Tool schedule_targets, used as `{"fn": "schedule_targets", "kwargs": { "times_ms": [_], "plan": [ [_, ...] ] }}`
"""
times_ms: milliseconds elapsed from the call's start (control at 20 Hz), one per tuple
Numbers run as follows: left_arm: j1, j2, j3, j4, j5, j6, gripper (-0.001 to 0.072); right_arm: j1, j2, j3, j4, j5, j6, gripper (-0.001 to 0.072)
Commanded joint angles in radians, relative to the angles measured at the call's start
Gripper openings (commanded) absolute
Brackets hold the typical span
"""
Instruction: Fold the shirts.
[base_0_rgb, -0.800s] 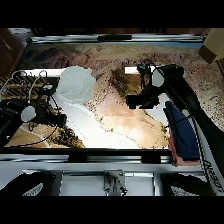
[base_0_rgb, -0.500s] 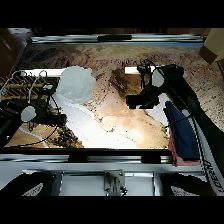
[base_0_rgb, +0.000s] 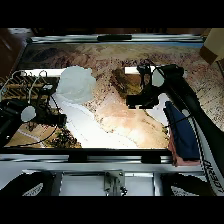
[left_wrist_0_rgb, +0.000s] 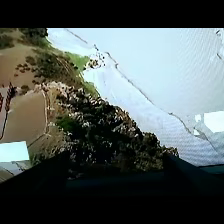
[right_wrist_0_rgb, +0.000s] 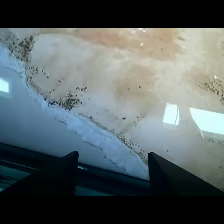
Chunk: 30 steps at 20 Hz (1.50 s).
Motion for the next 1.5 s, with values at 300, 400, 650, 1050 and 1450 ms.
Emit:
{"fn": "schedule_targets", "kwargs": {
  "times_ms": [300,400,650,1050,1450],
  "plan": [
    [-0.002,-0.011,0.003,-0.062,0.141,-0.022,0.0706,0.001,-0.001,0.0,-0.063,0.192,-0.087,0.0551],
    [0.011,-0.064,0.055,-0.054,0.177,0.021,0.0707,0.001,-0.001,0.0,-0.111,0.243,-0.084,0.0551],
    [0.161,-0.406,0.446,-0.079,0.165,0.072,0.0707,0.001,-0.001,0.0,-0.088,0.159,-0.081,0.0551],
    [0.246,-0.895,0.846,-0.127,0.046,0.103,0.0708,0.002,-0.001,0.0,-0.045,0.104,-0.08,0.0551],
    [0.247,-0.977,0.846,-0.261,0.12,0.135,0.0279,0.002,-0.001,0.0,-0.001,0.012,-0.072,0.0551]
  ]
}}
